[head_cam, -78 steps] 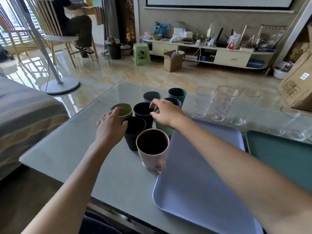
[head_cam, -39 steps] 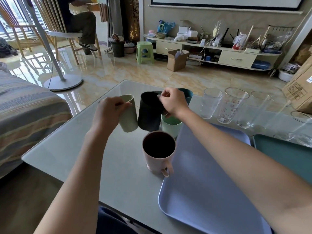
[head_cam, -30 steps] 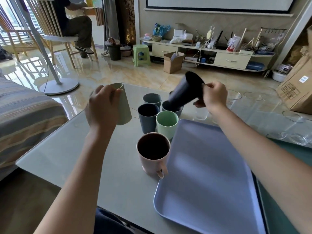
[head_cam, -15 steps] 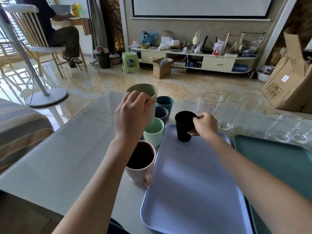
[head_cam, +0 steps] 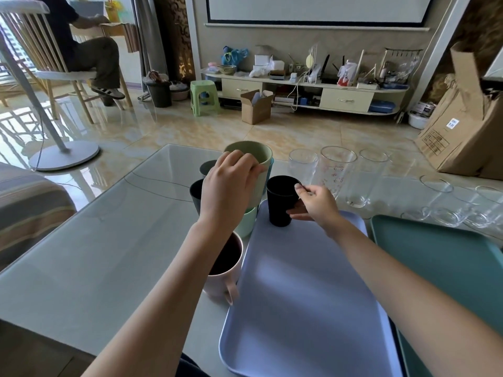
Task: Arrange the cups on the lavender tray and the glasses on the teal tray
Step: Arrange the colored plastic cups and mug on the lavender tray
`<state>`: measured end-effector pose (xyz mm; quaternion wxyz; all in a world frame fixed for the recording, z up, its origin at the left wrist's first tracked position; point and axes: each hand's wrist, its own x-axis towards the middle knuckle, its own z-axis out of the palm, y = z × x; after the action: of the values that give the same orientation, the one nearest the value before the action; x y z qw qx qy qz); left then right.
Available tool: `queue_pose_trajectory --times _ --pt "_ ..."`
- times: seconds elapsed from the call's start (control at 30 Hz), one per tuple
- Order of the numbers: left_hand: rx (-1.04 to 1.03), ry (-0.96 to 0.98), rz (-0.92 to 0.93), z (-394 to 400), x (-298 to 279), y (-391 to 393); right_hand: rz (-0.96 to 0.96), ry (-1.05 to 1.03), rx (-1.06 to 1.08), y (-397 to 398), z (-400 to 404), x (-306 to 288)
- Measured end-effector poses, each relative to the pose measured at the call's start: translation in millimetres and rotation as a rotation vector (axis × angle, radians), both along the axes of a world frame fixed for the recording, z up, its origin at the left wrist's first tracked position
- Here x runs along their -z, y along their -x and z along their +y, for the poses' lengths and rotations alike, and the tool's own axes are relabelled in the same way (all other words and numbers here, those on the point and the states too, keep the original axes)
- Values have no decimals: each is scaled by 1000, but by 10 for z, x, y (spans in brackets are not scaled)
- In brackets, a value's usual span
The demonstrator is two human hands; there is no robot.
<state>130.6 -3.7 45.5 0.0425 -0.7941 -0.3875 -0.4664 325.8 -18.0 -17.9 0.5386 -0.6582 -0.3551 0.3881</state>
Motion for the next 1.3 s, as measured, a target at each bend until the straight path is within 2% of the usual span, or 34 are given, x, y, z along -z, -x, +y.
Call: queue_pose_trajectory --times 0.13,0.37,0.43,0.53,0.6,0.77,1.0,1.07,1.17,1.23,1.3 --pt "38 14 -10 -29 -3 -56 53 -8 -76 -15 -40 39" --pt "98 27 -23 -52 -2 -151 8 14 -4 9 39 40" --pt "108 41 -17 -53 15 -165 -59 -20 39 54 18 4" --pt "128 74 -17 -42 35 -167 -322 -220 177 111 -56 -70" --pt "145 103 -24 -43 32 -179 -403 -319 172 189 -154 -145" --pt "224 160 -39 -97 25 -246 -337 -335 -174 408 -393 -180" --pt "364 269 -13 -133 -2 -238 -295 -273 -99 370 -427 -139" --pt "297 318 -23 -82 -35 -176 -320 -253 -56 308 -466 -87" --pt "67 457 -28 72 -8 -18 -358 -169 -20 203 -584 101" --pt "-17 515 89 152 40 71 -366 -112 -43 184 -656 256" --pt "-10 557 295 150 99 105 -346 -61 -56 209 -684 363"
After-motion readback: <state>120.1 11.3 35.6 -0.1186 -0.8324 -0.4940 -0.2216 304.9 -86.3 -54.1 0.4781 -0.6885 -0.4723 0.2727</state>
